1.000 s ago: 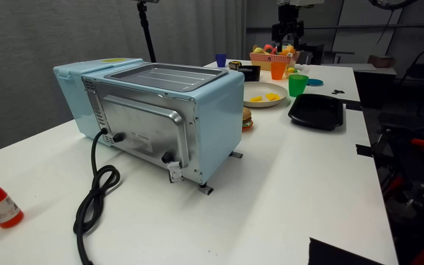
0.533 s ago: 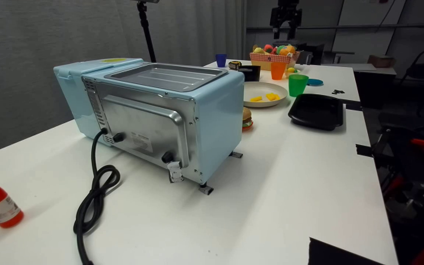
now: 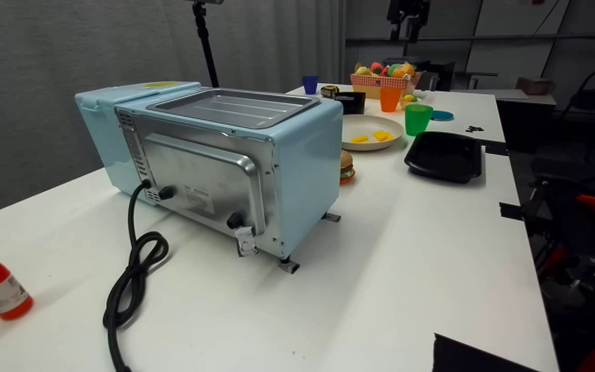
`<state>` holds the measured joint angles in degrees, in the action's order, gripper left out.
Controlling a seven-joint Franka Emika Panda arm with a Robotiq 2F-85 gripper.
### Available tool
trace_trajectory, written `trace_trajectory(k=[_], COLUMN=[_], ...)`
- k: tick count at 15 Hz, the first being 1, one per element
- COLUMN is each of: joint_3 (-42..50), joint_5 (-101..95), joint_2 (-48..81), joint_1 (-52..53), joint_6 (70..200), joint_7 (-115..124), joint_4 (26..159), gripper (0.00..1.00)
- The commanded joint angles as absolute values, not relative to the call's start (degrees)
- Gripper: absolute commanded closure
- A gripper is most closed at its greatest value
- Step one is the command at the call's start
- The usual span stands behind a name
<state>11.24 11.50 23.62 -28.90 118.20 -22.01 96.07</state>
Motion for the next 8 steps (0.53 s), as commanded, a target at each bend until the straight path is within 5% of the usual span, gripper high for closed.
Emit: trace_trajectory(k=[1, 8], joint_3=[11.93, 12.30], joint_5=[12.10, 12.37], joint_2=[22.94, 20.61], joint_1=[-28.47, -28.33], joint_6=[117.96, 118.15], joint_7=[-23.02, -24.18], joint_4=[96.61, 99.17], gripper=[0.00, 0.00])
